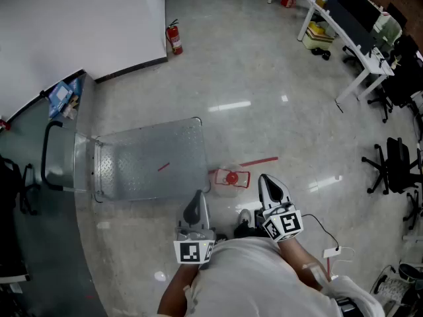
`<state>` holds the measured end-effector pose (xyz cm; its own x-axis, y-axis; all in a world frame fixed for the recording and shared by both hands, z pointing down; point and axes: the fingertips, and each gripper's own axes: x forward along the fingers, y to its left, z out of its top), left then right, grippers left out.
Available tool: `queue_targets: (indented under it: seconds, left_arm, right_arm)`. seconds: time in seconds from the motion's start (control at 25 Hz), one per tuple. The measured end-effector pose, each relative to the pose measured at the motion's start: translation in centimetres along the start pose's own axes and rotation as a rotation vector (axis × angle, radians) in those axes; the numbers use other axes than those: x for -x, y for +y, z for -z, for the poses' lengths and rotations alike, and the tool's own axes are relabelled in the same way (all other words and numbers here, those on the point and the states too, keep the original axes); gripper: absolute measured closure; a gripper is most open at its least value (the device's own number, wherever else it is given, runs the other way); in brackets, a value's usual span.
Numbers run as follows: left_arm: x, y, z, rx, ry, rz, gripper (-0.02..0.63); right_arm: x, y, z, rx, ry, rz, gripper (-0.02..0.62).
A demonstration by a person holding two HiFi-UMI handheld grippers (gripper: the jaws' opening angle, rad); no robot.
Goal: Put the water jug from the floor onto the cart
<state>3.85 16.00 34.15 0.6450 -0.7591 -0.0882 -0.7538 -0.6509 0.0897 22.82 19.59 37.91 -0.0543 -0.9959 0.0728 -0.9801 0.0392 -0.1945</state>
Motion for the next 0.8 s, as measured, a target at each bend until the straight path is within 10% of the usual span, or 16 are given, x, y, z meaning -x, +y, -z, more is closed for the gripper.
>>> queue_targets:
  seconds: [0.48, 0.8]
  left_arm:
    - [-0.8, -0.4, 0.2, 0.003, 0.005, 0.019, 0.603]
    - [-2.7, -0.2, 1.1, -0.002, 0.018, 0.040, 0.603]
  right_arm:
    - [-0.1, -1.5, 1.4, 0.002, 0.036, 0.031, 0.583]
    - [-4.3, -4.2, 9.2, 0.015, 0.207, 0.002, 0.581]
